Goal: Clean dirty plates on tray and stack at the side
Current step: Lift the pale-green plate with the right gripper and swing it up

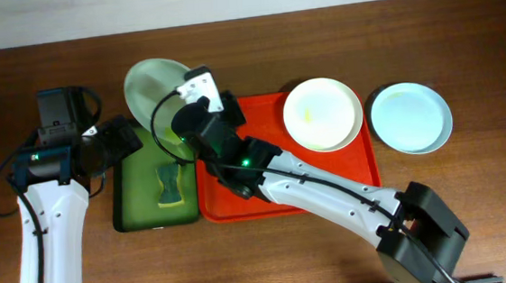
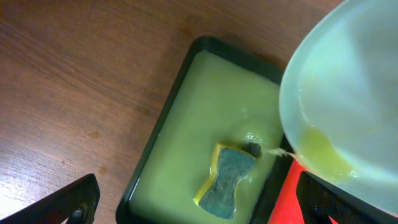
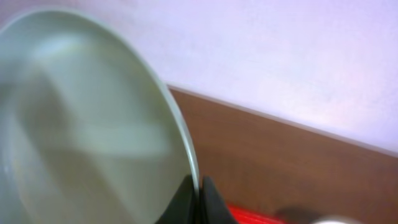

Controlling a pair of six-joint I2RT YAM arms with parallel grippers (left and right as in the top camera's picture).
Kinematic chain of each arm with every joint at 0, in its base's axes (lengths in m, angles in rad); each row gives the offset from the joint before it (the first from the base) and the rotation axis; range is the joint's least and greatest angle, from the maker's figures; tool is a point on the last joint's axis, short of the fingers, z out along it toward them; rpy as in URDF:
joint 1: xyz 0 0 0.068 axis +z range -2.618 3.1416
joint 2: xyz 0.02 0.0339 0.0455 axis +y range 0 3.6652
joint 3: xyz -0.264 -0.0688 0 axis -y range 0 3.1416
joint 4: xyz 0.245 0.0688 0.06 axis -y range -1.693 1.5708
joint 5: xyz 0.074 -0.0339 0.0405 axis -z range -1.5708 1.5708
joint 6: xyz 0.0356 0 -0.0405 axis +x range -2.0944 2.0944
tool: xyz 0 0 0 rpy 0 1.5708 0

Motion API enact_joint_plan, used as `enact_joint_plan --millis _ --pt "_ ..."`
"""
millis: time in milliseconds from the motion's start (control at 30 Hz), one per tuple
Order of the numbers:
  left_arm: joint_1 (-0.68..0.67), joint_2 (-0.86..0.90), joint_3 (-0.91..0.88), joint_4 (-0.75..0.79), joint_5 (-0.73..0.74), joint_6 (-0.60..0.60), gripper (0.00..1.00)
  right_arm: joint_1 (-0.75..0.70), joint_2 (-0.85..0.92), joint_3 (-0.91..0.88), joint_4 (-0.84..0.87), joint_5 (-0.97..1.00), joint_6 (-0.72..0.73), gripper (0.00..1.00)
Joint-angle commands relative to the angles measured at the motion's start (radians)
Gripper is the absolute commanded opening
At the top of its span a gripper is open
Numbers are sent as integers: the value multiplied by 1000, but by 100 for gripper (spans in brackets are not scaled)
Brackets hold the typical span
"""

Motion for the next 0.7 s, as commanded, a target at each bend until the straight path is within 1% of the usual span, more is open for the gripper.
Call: enact_joint_plan --millis 0,167,267,567,600,667 --pt "5 -4 8 1 -14 -10 99 26 -5 21 129 80 -340 4" --pt "5 -4 8 1 -14 -10 99 61 -5 21 341 79 -644 4" --pt "5 -4 8 1 -14 -10 99 61 -5 21 372 79 -718 4" --pt "5 -4 8 1 -14 -10 99 61 -5 21 384 90 -720 4" --pt "5 -4 8 1 -14 -10 99 61 -5 21 384 112 -689 4" --pt "5 -4 8 1 -14 -10 99 59 -5 20 365 163 -563 4"
